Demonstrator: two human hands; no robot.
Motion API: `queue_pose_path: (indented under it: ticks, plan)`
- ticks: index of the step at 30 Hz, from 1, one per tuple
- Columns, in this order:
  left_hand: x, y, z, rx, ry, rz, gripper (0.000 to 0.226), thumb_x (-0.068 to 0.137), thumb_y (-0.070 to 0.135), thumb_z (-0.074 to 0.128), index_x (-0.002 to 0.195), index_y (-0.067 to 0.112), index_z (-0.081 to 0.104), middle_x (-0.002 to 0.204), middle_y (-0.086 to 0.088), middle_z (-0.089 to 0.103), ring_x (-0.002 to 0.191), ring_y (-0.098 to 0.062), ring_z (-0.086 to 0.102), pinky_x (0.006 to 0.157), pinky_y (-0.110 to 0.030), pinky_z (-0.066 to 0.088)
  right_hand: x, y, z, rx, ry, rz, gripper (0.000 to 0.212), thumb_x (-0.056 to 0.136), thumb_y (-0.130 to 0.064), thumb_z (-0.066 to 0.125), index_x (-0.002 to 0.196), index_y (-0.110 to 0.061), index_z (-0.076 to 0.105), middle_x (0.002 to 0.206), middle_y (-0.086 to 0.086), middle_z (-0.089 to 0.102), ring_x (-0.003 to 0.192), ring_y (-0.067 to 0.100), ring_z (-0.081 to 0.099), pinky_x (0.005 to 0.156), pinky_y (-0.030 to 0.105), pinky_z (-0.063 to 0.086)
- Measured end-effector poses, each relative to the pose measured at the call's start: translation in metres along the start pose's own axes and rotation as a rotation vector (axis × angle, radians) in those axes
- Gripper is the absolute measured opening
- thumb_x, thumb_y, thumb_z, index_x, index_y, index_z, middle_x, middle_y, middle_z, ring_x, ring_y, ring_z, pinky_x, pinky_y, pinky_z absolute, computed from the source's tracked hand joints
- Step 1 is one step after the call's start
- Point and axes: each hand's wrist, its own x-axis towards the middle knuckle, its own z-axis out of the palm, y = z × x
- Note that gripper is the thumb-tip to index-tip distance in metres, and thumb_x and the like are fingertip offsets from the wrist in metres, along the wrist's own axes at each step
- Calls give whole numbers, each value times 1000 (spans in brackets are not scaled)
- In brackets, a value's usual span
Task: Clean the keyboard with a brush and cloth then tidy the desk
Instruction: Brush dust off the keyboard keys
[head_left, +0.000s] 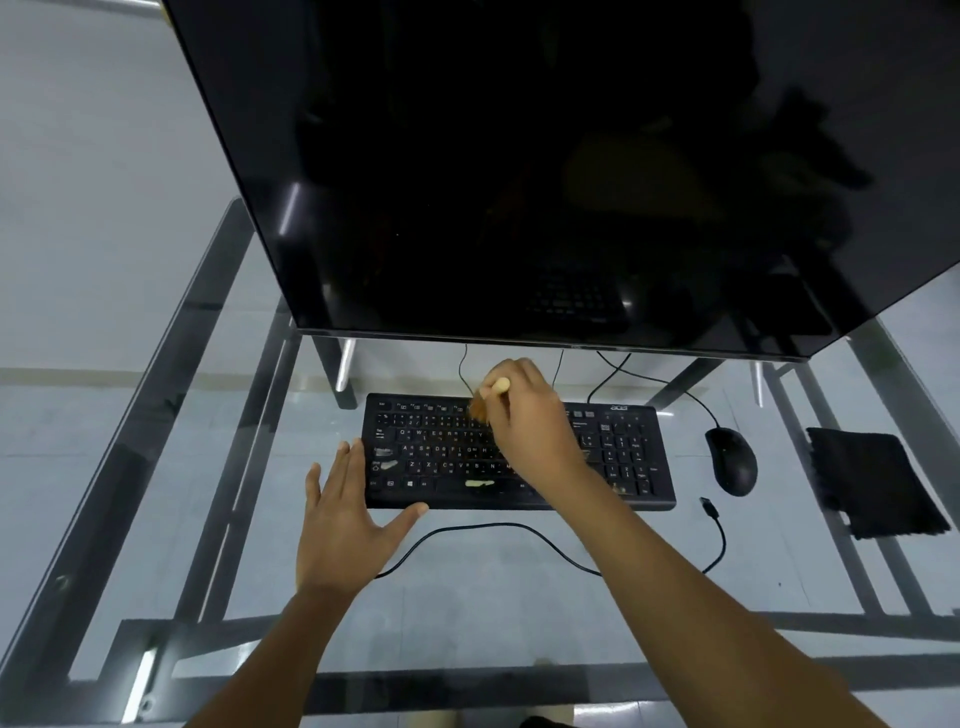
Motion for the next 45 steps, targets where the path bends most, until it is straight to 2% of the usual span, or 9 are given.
queue_pose_path:
  ticks: [5,15,19,24,29,34,37,42,45]
  plan:
    - [1,1,0,22,-2,-8,109,72,84,40,149,10,21,154,-8,30,146,-15,13,118,-32,-8,-7,-7,3,27,-208,-80,6,94,-15,56,92,-12,61,84,2,66,66,12,61,59,29,51]
    - [0,1,2,10,14,11,108,72,83,43,148,8,23,153,-9,32,145,-17,16,119,-39,0,6,-7,5,88,59,17,7,95,-11,55,91,-11,60,93,0,62,71,5,58,62,16,47]
    - [1,1,3,9,23,17,108,73,81,45,148,6,25,152,-11,34,145,-18,18,120,-41,4,18,-14,14,87,-78,64,8,94,-10,54,88,-13,58,87,8,69,75,21,68,72,40,59]
    - [0,1,2,1,34,21,107,75,80,46,147,5,25,151,-10,34,144,-18,20,120,-41,4,33,-32,21,86,-18,13,8,94,-11,54,96,-6,60,91,2,64,74,13,62,66,22,53]
    - [0,2,0,-5,28,21,104,75,79,48,148,7,25,152,-9,34,145,-15,17,120,-41,4,32,-40,31,10,-12,-45,9,96,-12,51,97,-9,60,101,6,62,79,18,62,70,32,54]
    - [0,-1,0,-8,29,14,105,75,80,46,148,7,25,151,-9,35,145,-17,17,120,-42,5,22,-24,21,76,-175,46,7,95,-14,56,92,-8,60,68,-12,63,59,6,61,54,15,49]
    - [-1,-2,0,-24,30,20,104,75,80,46,148,9,25,151,-8,36,145,-16,18,120,-43,4,20,-8,5,82,71,102,5,94,-11,58,92,-8,61,83,-6,61,59,-4,53,54,5,38]
    - [0,-3,2,-16,26,9,106,74,81,45,148,9,23,152,-8,34,145,-16,16,120,-43,4,11,1,-14,273,-218,261,8,95,-12,57,89,-16,60,78,0,68,68,13,68,66,31,59]
    - [0,-3,3,-6,15,14,106,73,82,44,149,10,22,153,-8,33,146,-16,15,120,-41,2,10,5,-14,102,-55,126,7,93,-9,57,88,-13,61,82,-3,64,59,2,55,56,13,44]
